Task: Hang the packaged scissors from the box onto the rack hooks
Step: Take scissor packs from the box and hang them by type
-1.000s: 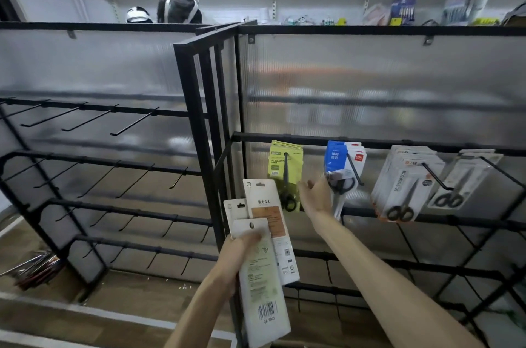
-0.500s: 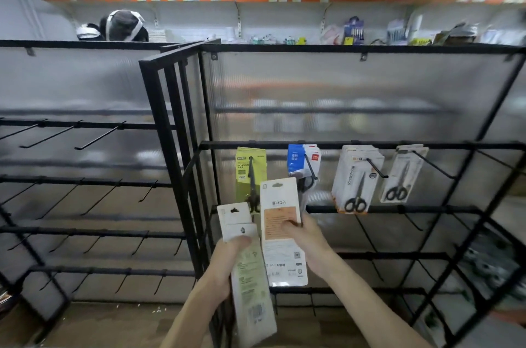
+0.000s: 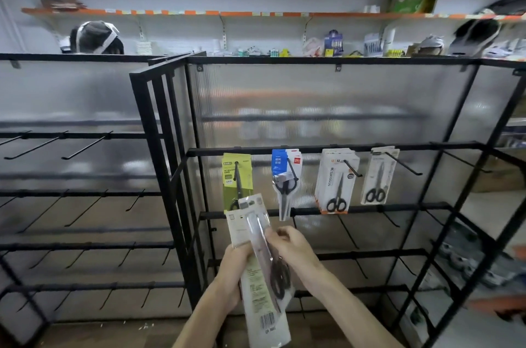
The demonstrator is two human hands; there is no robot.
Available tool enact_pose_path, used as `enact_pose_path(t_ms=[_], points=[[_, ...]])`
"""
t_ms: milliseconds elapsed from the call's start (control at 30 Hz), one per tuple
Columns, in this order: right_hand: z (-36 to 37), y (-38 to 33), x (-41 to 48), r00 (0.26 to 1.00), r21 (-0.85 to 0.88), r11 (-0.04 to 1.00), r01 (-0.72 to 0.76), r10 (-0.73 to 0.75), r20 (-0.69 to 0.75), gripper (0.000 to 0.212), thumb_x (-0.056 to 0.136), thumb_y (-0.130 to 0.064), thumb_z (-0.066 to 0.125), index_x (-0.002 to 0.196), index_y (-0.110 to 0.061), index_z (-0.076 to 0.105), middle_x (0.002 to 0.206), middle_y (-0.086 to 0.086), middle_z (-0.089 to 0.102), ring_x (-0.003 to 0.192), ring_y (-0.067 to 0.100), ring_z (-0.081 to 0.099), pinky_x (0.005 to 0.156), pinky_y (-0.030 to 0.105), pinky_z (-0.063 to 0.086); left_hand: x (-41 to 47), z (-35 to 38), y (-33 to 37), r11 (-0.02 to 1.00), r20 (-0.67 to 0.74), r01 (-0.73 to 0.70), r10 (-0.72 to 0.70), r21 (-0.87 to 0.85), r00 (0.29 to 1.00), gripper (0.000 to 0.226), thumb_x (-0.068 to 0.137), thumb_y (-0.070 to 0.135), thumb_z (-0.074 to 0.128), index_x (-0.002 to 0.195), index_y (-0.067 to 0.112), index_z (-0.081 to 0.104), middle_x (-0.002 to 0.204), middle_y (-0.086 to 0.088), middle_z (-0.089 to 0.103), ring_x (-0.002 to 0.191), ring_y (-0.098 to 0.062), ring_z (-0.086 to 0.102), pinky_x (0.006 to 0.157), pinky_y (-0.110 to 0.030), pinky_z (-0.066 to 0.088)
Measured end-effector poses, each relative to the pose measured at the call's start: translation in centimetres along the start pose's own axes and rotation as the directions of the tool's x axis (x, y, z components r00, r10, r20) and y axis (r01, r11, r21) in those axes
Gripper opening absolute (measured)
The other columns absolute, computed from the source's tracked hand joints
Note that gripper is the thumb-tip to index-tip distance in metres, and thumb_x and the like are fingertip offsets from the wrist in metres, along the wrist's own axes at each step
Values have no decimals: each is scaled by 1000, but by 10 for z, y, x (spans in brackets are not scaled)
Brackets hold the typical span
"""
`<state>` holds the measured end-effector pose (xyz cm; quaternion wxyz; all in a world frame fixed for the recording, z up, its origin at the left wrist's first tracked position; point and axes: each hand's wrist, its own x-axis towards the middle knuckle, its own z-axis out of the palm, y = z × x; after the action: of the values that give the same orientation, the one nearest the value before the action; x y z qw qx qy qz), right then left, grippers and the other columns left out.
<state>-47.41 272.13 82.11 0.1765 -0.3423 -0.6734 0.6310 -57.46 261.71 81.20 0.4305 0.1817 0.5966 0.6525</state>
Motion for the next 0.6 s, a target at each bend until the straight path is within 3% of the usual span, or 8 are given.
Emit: enact_pose_path(t_ms=[67, 133, 233, 333, 500, 600], points=[[-12, 5, -2, 996, 80, 997, 19, -11, -88, 37, 88, -30, 75, 116, -17, 54, 116, 4, 64, 102, 14, 65, 83, 26, 53, 2, 8, -1, 999, 25, 28, -27, -39, 999, 27, 93, 6, 60, 114, -10, 67, 98, -32, 67, 82, -39, 67, 71, -40, 57], [-29, 3, -4, 993, 184, 983, 4, 18, -114, 41, 86, -22, 78, 119, -17, 54, 115, 5, 66, 100, 20, 69, 86, 36, 57, 4, 18, -2, 998, 51, 45, -42, -54, 998, 26, 92, 4, 59, 112, -8, 70, 97, -28, 70, 79, -38, 69, 67, -39, 59], [-58, 2, -8, 989, 155, 987, 34, -12, -144, 18, 92, -14, 70, 110, -13, 69, 103, 8, 76, 93, 25, 74, 89, 45, 58, 6, 33, -4, 998, 53, 36, -33, -53, 998, 22, 92, 8, 64, 110, 0, 74, 105, -26, 74, 92, -43, 73, 83, -49, 60], [-88, 7, -11, 968, 125, 991, 57, -24, -251, 12, 92, -13, 68, 102, -14, 74, 99, 6, 77, 98, 27, 72, 95, 48, 55, 14, 44, -12, 999, -31, 34, -34, -3, 999, 21, 95, 12, 63, 111, 1, 73, 100, -22, 76, 93, -41, 73, 91, -54, 57], [-128, 18, -12, 943, 130, 990, 54, -8, -332, 9, 92, -17, 69, 99, -14, 74, 94, 7, 77, 97, 29, 72, 94, 48, 55, 29, 66, -24, 997, -67, 66, -64, 30, 996, 23, 96, 12, 63, 112, -3, 70, 99, -26, 75, 86, -39, 72, 69, -41, 57], [-150, 26, -9, 923, 115, 992, 52, -4, -384, 15, 92, -23, 69, 96, -9, 73, 95, 15, 75, 95, 37, 71, 90, 52, 56, 39, 82, -28, 996, -58, 77, -75, 41, 995, 21, 96, 11, 64, 112, -1, 69, 102, -28, 73, 85, -38, 72, 60, -37, 57]])
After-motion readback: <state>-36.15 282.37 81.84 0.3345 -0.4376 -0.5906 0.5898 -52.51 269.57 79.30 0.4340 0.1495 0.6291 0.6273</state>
